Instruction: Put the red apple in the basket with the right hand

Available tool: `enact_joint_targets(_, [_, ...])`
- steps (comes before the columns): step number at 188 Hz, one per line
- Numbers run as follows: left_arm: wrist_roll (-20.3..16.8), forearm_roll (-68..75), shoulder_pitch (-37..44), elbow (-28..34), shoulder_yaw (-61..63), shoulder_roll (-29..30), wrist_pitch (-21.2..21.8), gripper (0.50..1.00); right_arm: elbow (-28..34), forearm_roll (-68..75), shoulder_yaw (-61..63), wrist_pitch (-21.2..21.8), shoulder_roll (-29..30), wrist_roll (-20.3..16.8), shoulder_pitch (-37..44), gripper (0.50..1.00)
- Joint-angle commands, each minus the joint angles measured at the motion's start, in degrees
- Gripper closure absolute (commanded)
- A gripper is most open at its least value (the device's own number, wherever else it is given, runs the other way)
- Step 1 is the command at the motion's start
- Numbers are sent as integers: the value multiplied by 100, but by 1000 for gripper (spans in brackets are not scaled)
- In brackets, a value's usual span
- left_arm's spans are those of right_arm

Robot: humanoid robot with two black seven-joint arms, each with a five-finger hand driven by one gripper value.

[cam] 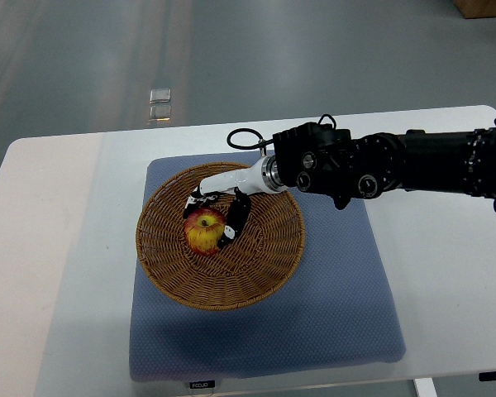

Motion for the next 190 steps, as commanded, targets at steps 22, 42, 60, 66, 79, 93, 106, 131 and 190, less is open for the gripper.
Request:
enact_joint_targets(22, [0,2,0,0,0,0,-1,500,1,26,363,333,-238,-9,52,576])
enact_joint_targets(42, [0,2,0,0,9,0,-1,500,-52,26,758,333,-641,-9,34,576])
enact_joint_targets(60, [0,2,0,-9,9,0,-1,500,-369,105,1426,263,-1081,9,-159,576])
enact_joint_targets(66, [0,2,0,-9,9,0,-1,500,-421,149,1514,263,-1134,9,-220,576])
enact_joint_targets(79, [0,2,0,-35,9,0,-1,500,-1150,939,2734,245,-1424,9,-1195,576])
enact_joint_targets(93, [0,2,0,-53,9,0,-1,500,-1642,1616,3930,228,-1380,9,-1889,576])
enact_joint_targets(106, [0,2,0,-62,9,0,-1,500,-1871,2161,5056,245,-1345,26,-2541,576])
enact_joint_targets(131, [0,2,0,-79,9,0,-1,500,-1942,2935,6867,237,-1064,9,-3516,576])
enact_joint_targets(190, [0,2,0,-53,9,0,-1,500,-1986,3023,7359,219,-493,26,-3947,576])
